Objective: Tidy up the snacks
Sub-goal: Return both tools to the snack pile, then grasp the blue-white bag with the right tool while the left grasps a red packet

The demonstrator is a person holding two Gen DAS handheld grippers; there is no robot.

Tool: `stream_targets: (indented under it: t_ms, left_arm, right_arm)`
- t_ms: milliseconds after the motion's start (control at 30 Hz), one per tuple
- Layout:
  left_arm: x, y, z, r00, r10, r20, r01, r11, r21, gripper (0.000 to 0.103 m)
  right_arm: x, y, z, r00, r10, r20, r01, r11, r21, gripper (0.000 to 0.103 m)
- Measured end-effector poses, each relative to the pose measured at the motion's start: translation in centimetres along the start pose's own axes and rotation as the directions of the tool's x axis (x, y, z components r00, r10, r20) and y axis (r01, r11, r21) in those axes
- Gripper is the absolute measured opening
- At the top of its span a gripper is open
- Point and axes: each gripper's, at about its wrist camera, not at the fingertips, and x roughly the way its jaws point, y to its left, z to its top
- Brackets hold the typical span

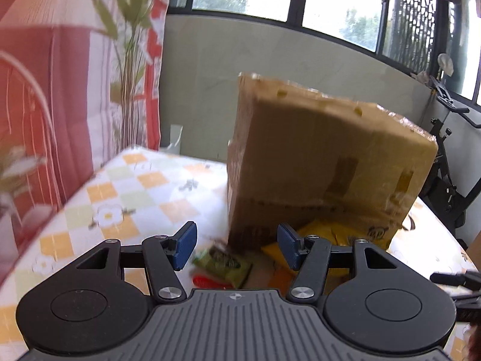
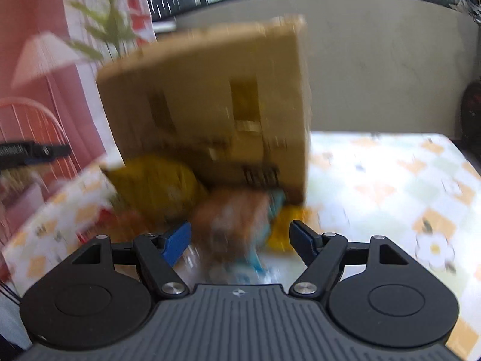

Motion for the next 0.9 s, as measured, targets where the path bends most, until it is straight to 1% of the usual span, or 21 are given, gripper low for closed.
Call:
stream_targets:
  t_ms: [67,167,300,367,433,533,633,900]
  left_arm:
    - [0.1,0.0,-0.7,1.0,0.004,-0.018,-0.004,1.0,-0.009,0.062]
    - [0.5,-0.1,-1.5,0.999,0.001,-0.044,-0.002,1.0,-0.011,0.062]
    - [0.7,-0.4,-2.1,0.998,-0.004,-0.062,0.004,1.0,-0.013,0.061]
    - [0.9,-0.5,-2.5,0.997,-0.007,-0.072,0.006,1.0,-0.01,0.061]
    - [1.2,-0.6,-2.9,0.996,-0.007,-0.085,0.006,1.0,-0.006,0.061]
    - [1.5,-0.5,-3.3,0.994,-0.003,-0.108,0.002,1.0,-0.01,0.061]
    - [1.9,-0.4,-3.8,0.991,-0.005,-0.131,0.003,1.0,-0.014,0.061]
    - [2.9,-0.6,-4.8,0.983,0.01,-0.184,-0.011,1.0,-0.003,0.061]
  right_arm:
    - [0.6,0.1,-0.9,0.999,-0.021,-0.041,0.021,1.0,-0.004,0.075]
    - [1.2,-0.1,-2.3,0.997,-0.042,-0.071,0.043,0.999,0.014,0.075]
    - [1.7,-0.8,-3.3,0.994,-0.021,-0.107,0.027,0.998,0.057,0.075]
    - [2.1,-1.0,-3.5,0.994,-0.007,-0.112,0.014,0.998,0.065,0.072]
    - [2.1,-0.9,-3.6,0.995,0.014,-0.096,-0.007,0.998,0.068,0.063]
    - [2.0,-0.6,-4.1,0.998,0.013,-0.061,-0.011,0.999,0.036,0.061]
    - [1.7,-0.6,-4.8,1.0,0.022,-0.022,-0.022,0.999,0.023,0.061]
    - [1.6,-1.2,-4.9,0.999,0.044,0.006,-0.045,0.997,0.064,0.061]
